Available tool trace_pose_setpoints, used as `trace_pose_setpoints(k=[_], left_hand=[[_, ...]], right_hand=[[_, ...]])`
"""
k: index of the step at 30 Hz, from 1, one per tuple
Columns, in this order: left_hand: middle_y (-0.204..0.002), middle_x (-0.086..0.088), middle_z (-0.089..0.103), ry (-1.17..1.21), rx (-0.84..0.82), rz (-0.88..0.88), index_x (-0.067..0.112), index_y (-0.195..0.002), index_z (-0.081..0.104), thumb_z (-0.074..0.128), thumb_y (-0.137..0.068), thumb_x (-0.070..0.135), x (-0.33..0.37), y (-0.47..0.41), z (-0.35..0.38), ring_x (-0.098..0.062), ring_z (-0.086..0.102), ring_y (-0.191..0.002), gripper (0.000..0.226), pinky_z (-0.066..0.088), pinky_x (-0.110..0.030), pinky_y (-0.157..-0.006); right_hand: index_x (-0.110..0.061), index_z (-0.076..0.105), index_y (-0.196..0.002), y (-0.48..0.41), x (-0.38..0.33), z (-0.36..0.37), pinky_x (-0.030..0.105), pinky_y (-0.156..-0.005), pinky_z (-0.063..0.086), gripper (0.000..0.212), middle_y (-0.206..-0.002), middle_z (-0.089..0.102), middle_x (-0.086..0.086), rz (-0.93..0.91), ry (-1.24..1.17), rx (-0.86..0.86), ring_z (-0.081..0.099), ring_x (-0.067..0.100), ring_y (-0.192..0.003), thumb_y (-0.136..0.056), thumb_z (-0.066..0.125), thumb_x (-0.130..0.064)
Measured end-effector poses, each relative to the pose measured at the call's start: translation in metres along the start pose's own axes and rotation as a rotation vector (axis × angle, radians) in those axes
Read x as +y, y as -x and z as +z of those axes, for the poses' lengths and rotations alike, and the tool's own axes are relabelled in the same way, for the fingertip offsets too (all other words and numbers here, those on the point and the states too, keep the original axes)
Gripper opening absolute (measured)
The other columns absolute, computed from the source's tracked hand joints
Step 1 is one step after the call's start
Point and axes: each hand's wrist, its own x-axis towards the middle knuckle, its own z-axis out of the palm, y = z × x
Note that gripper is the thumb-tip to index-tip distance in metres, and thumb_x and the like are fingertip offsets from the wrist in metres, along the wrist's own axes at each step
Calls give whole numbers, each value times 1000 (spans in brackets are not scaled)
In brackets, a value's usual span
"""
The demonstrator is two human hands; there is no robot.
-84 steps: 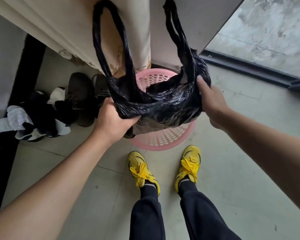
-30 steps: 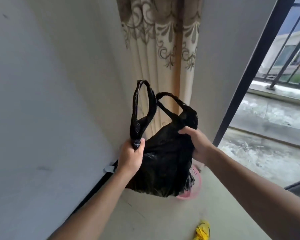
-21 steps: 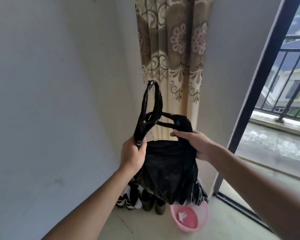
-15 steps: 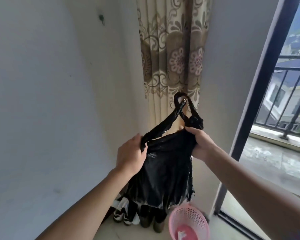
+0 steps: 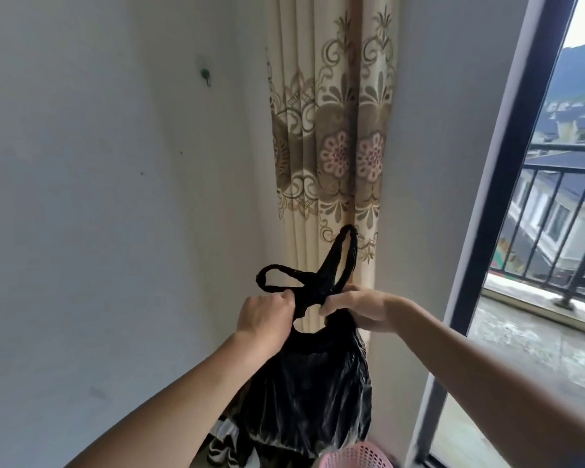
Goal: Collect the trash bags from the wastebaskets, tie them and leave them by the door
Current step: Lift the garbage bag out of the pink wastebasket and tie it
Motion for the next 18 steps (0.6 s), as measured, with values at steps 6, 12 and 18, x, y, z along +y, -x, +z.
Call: trace_pose_setpoints(k=[6, 12, 18], left_hand=[[-100, -10, 64, -67, 10, 158, 9, -109, 51, 47, -88, 4, 11, 3, 4, -28, 66, -84, 22, 35, -33, -60], [-68, 6, 59, 1022, -117, -197, 19, -74, 61, 68, -80, 22, -2, 12, 9, -16, 57, -65, 9, 40, -27, -61], [-92, -13, 70, 2168, -423, -437, -2, -96, 72, 62, -80, 17, -29, 16, 3, -28, 67, -88, 27, 54, -35, -80]], right_hand=[[-22, 68, -116, -8, -3, 11, 39, -94, 52, 73, -114, 71, 4, 63, 21, 274, 67, 24, -105, -72, 58, -79], [-6, 68, -90, -14, 3, 5, 35, -65, 45, 39, -69, 61, 10, 56, -475, 502, 56, 23, -60, -89, 62, -44], [-7, 61, -82, 12, -5, -6, 30, -60, 47, 39, -72, 64, 7, -103, -493, 183, 58, 19, -60, -102, 41, -34]])
